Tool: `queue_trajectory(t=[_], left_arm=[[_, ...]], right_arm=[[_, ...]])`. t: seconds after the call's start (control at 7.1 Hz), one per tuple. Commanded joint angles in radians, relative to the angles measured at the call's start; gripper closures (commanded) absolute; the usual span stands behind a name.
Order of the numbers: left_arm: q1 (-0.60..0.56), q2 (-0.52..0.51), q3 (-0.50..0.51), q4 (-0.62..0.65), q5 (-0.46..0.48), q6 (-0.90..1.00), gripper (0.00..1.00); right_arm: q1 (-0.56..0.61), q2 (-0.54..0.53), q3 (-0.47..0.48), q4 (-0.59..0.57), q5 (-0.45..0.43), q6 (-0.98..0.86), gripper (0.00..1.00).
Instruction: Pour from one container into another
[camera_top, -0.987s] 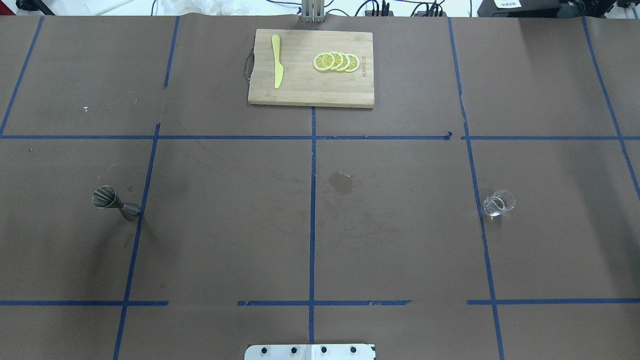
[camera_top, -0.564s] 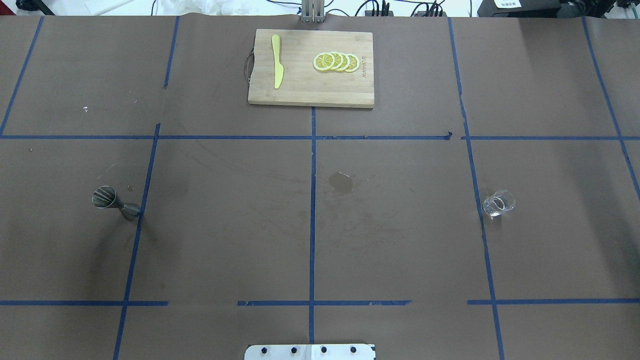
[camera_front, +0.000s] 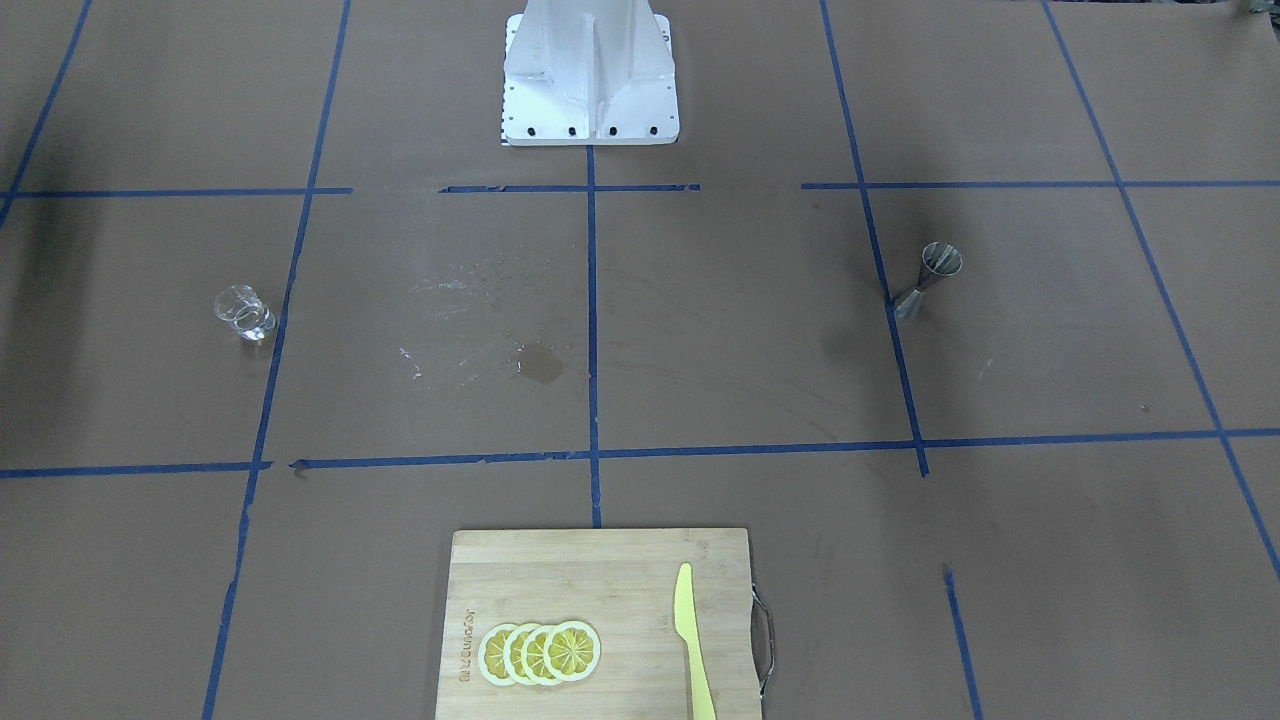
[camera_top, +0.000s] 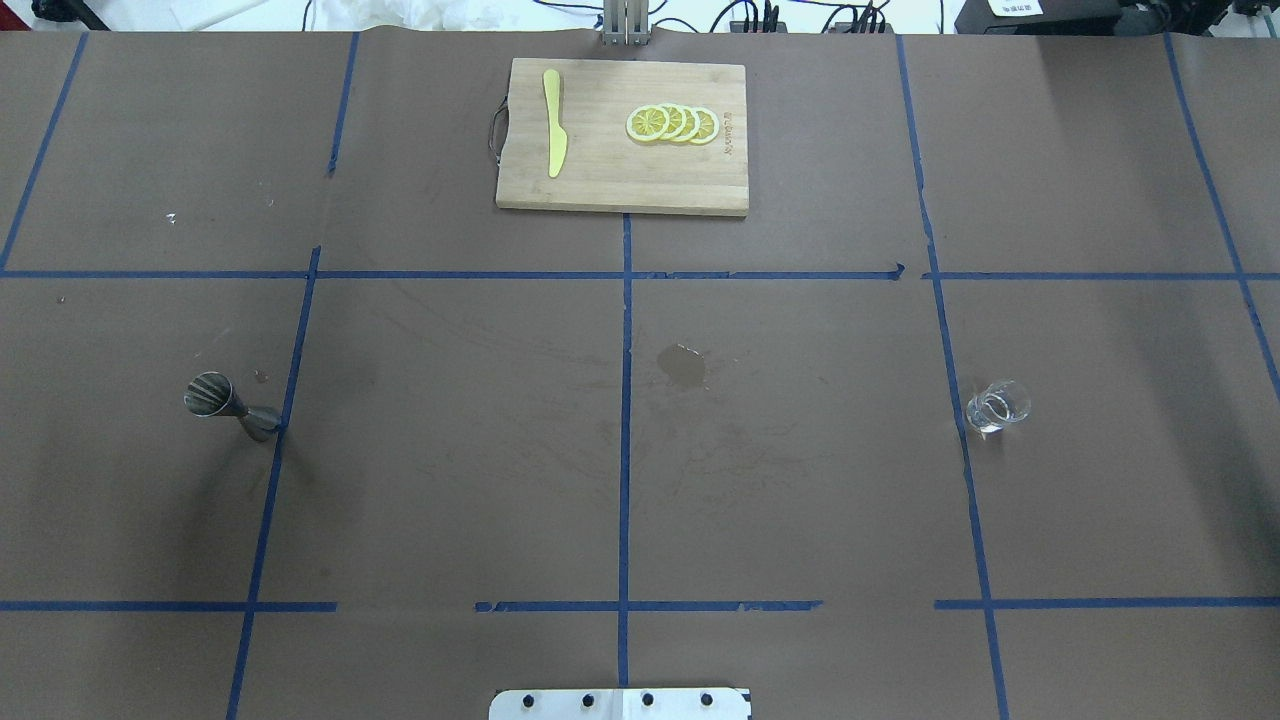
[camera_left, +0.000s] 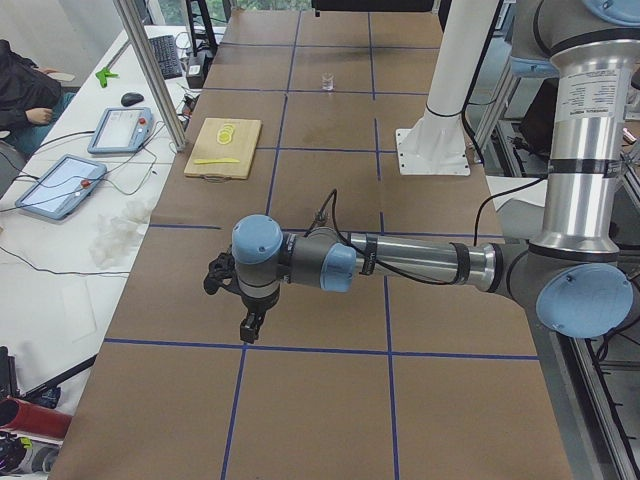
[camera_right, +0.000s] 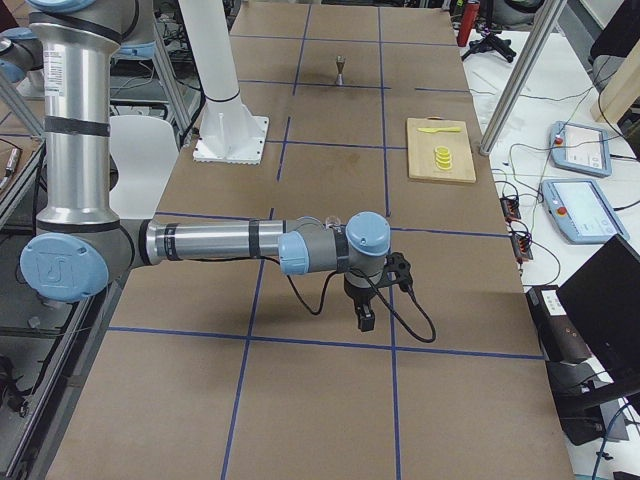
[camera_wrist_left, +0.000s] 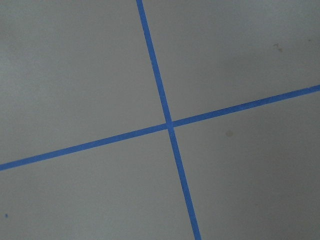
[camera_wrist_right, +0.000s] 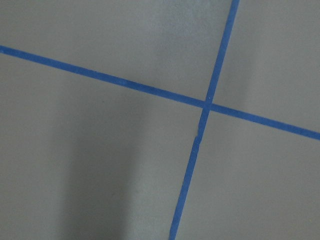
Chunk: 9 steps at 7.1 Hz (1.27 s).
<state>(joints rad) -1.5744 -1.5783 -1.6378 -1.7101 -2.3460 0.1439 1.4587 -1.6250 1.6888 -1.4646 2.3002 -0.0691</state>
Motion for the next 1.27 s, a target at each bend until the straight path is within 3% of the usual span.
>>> queue_trajectory(t=[0.0,0.42,0.99,1.13], left_arm=[[0.001,0.003,0.042,-0.191,0.001,-0.003,0.00],[0.001,0.000,0.131,-0.602,-0.007,-0.001,0.00],[0.014,-0.009,0.082,-0.725,-0.007,-0.084,0.00],[0.071,-0.009,0.043,-0.738,0.000,-0.155,0.00]], right_arm=[[-0.004,0.020,-0.009,0.062,-0.004,0.028,0.00],[-0.003,0.060,-0.005,0.061,0.004,0.026,0.00],[-0.003,0.094,0.000,0.061,0.015,0.031,0.00],[-0.003,0.094,0.005,0.061,0.015,0.034,0.00]])
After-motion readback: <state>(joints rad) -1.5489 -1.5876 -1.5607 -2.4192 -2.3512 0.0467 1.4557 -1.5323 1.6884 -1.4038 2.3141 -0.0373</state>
